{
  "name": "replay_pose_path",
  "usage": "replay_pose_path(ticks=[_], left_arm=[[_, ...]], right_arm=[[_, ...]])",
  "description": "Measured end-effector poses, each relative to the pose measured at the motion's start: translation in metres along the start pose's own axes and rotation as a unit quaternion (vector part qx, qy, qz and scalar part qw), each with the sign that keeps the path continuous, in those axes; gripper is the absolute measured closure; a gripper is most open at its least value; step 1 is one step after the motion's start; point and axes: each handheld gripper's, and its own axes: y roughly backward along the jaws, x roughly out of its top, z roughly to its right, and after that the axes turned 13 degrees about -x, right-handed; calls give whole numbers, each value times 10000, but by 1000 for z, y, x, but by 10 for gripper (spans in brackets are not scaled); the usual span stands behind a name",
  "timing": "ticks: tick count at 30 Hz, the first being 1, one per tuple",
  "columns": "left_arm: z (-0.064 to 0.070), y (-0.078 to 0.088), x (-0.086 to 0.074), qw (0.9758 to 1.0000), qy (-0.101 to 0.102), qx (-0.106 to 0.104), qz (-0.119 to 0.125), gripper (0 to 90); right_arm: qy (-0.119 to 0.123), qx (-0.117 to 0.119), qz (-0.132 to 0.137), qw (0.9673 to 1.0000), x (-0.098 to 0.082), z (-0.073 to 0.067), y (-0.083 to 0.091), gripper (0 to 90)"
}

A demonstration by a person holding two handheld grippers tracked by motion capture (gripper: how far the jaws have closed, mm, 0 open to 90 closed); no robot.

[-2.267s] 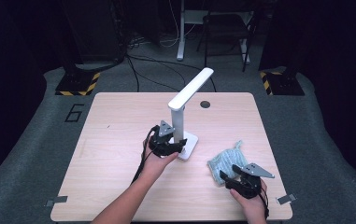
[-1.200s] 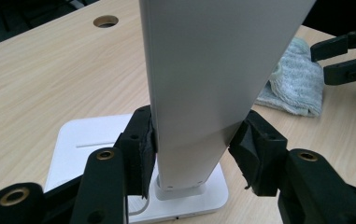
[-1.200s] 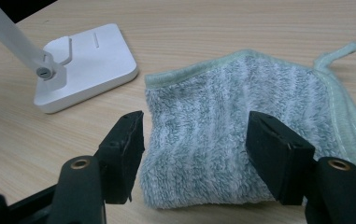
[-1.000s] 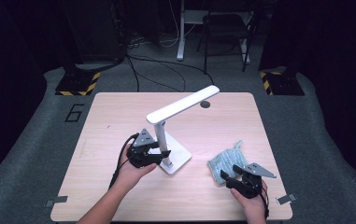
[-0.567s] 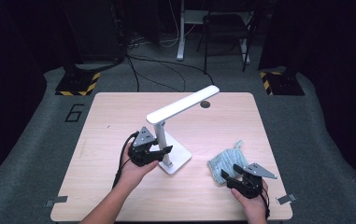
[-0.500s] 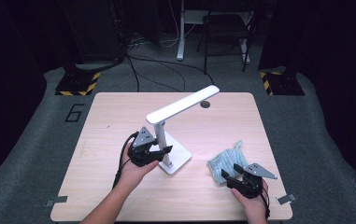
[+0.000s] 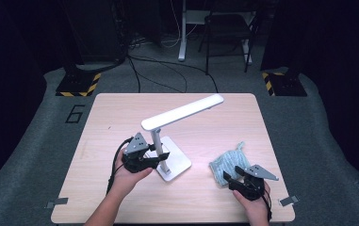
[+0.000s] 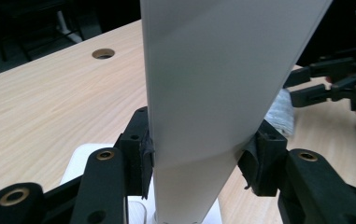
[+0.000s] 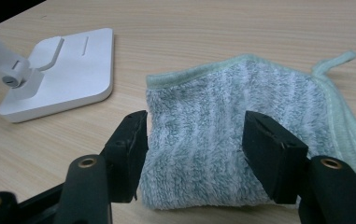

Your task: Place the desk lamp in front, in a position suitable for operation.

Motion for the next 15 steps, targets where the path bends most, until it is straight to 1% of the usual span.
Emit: replay_pose_path(ticks=[1,2,3,4,5,6,7,8,9,10,11,13,14,15], left_arm=[[1,1,-1,10000,16,-63,-10,517],[1,3,0,9998,-81,-175,-81,518],[2,3,0,9996,-94,-225,-112,518],[3,4,-1,9994,-135,-307,-121,518],[4,5,-1,9989,-151,-422,-136,518],[5,5,-3,9987,-205,-466,-72,518],[6,6,-4,9982,-235,-546,-73,518],[6,6,-4,9982,-235,-546,-73,518],[6,8,-5,9967,-312,-750,-70,518],[7,8,-6,9957,-334,-861,-52,517],[7,9,-6,9951,-375,-911,-82,517],[8,11,-6,9938,-444,-1017,-114,517],[8,11,-7,9935,-469,-1030,-121,517],[7,12,-7,9925,-479,-1118,-128,517]], right_arm=[[11,-30,2,10000,0,0,1,404],[13,-32,13,10000,0,-1,1,403],[71,-43,28,10000,1,-1,1,404],[75,-51,42,9999,1,-1,1,403],[149,-102,69,9998,2,0,1,404],[149,-123,63,9998,3,0,1,403],[172,-165,90,9997,3,0,2,403],[172,-165,90,9997,3,0,2,403],[236,-251,104,9994,4,1,4,401],[262,-305,77,9992,5,1,5,400],[334,-347,123,9988,5,2,5,399],[397,-434,156,9981,6,2,6,394],[478,-431,80,9979,8,3,6,387],[454,-433,88,9980,10,2,3,383]])
